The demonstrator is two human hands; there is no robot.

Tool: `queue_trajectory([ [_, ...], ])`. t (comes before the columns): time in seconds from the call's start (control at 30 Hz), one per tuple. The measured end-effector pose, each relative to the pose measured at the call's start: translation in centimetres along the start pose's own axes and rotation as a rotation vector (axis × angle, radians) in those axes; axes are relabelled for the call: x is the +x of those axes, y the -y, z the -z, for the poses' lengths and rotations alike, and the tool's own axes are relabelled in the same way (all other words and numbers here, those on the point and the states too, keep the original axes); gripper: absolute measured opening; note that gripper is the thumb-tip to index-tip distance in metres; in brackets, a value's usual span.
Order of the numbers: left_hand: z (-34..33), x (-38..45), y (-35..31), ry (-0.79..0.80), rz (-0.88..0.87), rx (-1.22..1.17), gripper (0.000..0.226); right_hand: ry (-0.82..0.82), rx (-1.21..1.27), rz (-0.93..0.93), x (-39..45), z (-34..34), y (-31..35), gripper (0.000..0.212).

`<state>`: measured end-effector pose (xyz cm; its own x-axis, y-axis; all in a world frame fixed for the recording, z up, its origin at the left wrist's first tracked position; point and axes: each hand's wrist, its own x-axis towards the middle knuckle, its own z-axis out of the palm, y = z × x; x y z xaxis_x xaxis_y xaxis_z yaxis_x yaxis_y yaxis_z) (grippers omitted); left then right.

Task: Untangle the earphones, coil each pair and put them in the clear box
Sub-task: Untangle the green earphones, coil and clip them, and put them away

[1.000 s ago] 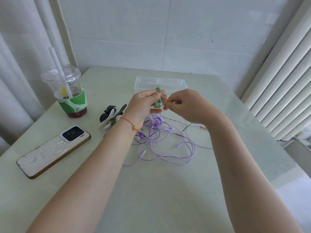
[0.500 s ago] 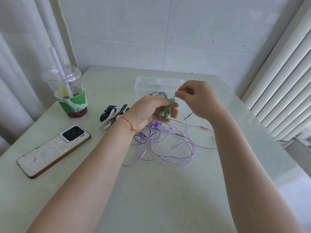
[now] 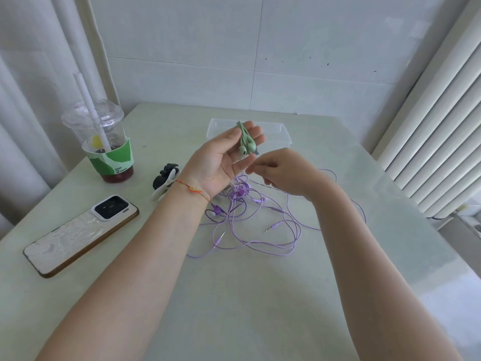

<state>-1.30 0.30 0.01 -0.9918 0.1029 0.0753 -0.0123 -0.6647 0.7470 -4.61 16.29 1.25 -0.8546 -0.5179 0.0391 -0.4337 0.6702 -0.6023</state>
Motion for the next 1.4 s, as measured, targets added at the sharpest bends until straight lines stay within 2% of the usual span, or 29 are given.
queue_trajectory([
  [0.27,0.5,0.3,1.0,-0.181,-0.121,0.406,0.021,0.012,-0.193,0.062,-0.7,0.0,1.9,0.019],
  [0.43,1.1,0.7,1.3,-0.244,-0.114,0.641,0.020,-0.141,-0.248,0.089,-1.0,0.2,2.3,0.020],
  [0.57,0.7,0.6,1.4,-0.173,-0.047,0.631,0.017,-0.260,-0.251,0.102,-0.7,0.2,1.9,0.017],
  [0.83,0.7,0.2,0.6,-0.024,0.110,0.648,0.025,-0.312,-0.231,0.153,-0.1,-0.2,0.8,0.017],
  [0.93,0.7,0.0,0.3,0.003,0.153,0.616,0.024,-0.293,-0.135,0.209,-0.1,-0.2,0.6,0.023],
  [1.07,0.4,-0.1,0.2,-0.006,0.205,0.575,0.019,-0.182,0.109,0.165,-0.3,0.2,0.7,0.019],
  [1.2,0.4,-0.5,-0.2,-0.008,0.262,0.519,0.021,-0.195,0.139,0.135,-0.4,0.6,0.8,0.010],
  [1.4,0.1,-0.4,-0.1,-0.058,0.293,0.400,0.019,-0.234,0.238,0.129,-0.3,0.7,0.5,0.009],
])
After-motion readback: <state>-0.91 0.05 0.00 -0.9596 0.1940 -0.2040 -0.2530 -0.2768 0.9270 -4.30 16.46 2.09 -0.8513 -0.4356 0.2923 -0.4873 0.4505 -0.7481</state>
